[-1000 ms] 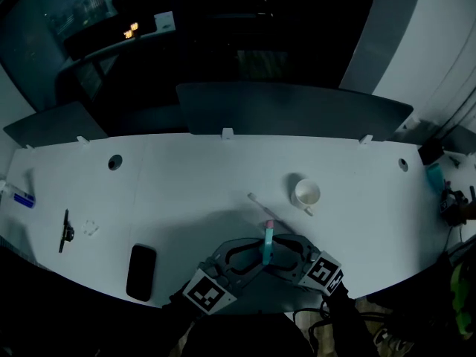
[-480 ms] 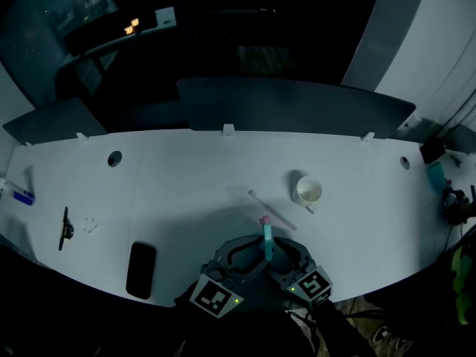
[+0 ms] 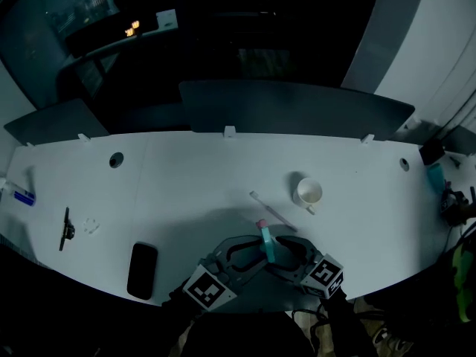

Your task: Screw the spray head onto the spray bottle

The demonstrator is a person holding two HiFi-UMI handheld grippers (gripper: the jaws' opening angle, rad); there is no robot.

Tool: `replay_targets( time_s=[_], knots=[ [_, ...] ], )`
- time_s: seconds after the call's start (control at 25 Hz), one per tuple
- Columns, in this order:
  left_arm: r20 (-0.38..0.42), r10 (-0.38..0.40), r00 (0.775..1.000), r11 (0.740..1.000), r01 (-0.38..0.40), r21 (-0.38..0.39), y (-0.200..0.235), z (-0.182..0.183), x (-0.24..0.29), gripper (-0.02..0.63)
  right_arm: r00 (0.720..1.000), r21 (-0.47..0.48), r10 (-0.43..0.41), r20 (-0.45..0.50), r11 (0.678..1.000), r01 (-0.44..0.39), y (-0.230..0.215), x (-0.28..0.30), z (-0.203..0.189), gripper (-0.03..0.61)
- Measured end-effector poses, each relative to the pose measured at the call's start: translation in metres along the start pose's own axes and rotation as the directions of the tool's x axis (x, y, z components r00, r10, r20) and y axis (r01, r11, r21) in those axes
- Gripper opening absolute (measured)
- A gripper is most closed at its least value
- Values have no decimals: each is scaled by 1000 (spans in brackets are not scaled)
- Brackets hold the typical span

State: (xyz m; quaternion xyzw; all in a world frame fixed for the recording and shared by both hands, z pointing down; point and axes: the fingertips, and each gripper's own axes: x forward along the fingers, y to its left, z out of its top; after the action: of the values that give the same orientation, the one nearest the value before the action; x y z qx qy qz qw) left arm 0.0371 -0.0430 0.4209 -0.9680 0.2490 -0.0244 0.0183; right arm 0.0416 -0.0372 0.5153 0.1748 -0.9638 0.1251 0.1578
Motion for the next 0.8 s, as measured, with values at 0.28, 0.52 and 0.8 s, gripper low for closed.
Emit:
replay_targets(
  time_s=[0.28, 0.52, 0.8],
  knots=[
    [44, 173, 984, 985, -172, -14, 3, 4, 2, 139, 959, 80, -272, 83, 961, 266, 6, -5, 4, 301],
    [58, 162, 985, 987, -162, -13, 0, 8, -2, 266, 946, 42, -304, 115, 953, 301, -1, -15, 15, 307],
    [18, 192, 981, 979, -192, 61, 2, 7, -22, 273, 950, -25, -288, 119, 956, 293, 8, -22, 29, 314]
  ],
)
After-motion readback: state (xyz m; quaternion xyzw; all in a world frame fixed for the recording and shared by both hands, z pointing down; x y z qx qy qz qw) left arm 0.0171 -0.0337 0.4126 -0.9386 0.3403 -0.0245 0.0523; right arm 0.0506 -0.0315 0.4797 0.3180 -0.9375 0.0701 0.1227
